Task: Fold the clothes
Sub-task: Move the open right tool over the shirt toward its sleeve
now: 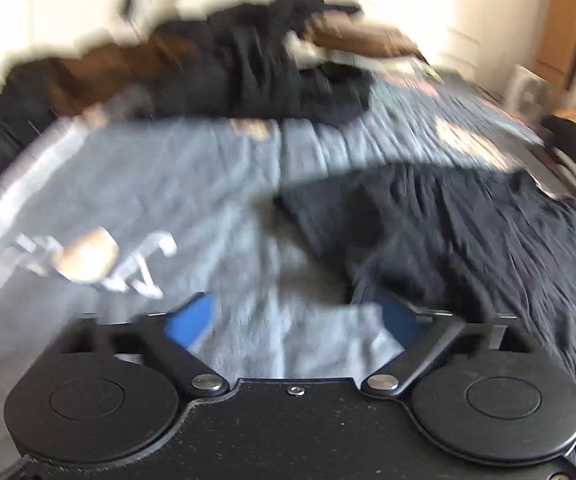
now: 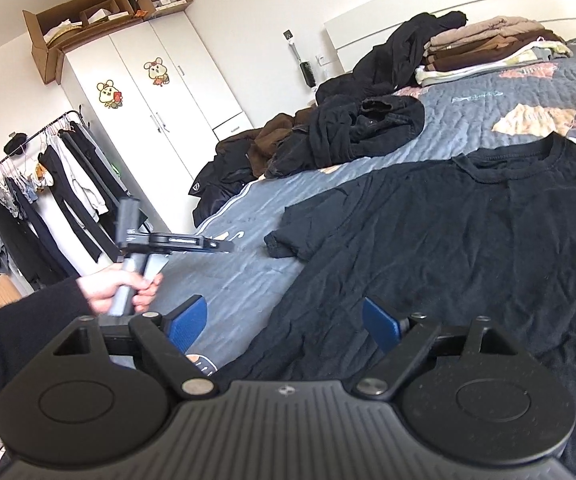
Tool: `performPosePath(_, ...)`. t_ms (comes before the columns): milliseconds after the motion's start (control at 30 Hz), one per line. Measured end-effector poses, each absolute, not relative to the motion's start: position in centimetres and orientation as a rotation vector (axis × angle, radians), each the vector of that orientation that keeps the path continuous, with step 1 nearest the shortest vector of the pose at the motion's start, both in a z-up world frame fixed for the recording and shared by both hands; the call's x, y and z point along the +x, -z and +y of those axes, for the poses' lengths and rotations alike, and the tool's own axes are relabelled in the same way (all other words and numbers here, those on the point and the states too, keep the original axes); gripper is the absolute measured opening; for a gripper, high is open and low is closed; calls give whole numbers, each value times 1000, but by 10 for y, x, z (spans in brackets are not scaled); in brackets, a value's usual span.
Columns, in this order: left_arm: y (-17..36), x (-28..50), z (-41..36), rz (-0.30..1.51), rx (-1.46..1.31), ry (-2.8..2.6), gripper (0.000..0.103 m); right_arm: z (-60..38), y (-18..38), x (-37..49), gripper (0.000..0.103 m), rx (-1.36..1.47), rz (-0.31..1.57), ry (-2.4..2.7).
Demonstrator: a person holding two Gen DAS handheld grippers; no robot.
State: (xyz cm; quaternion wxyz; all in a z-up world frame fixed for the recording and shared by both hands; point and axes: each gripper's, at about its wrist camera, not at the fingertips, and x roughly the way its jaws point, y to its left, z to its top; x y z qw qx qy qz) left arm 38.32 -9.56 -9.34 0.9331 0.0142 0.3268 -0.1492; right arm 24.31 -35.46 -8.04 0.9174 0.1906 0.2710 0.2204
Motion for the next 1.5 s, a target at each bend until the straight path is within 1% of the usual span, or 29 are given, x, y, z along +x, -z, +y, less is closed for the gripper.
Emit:
performPosePath(100, 77, 347, -143, 652, 15, 251, 99, -359, 75, 242, 87, 385, 560, -391)
performPosePath(167, 69, 323, -176, 639, 2, 244, 103, -366, 73, 240, 88, 385, 557, -336)
performPosePath(233, 66, 302, -209, 608, -4, 283, 103, -377, 72, 239, 88, 404, 552, -270)
performPosePath(333, 72, 290, -252, 602, 3, 349, 103, -396, 74, 235, 89, 422, 554, -195)
performPosePath(467, 84, 283, -283, 595, 21, 393, 103, -419, 79, 226, 89, 407, 563, -116)
performPosePath(767, 102, 260, -321, 606, 144, 430, 103, -477, 98, 204, 89, 337, 623, 73)
performPosePath(1067, 89, 246, -339, 583, 151, 452, 103, -532, 92, 182, 89, 142, 620, 181)
performPosePath(1200, 85, 245, -344, 570, 134, 475, 103, -583, 92, 176, 89, 219, 609, 94)
performPosePath(1367, 89, 241, -357, 557, 170, 498, 103, -645, 112, 201, 88, 324, 739, 73)
performPosePath(1433, 93, 241, -363, 556, 189, 506, 103, -659, 123, 212, 86, 393, 791, 53)
performPosePath(1500, 97, 242, -369, 564, 191, 515, 103, -667, 130, 219, 86, 455, 782, 11)
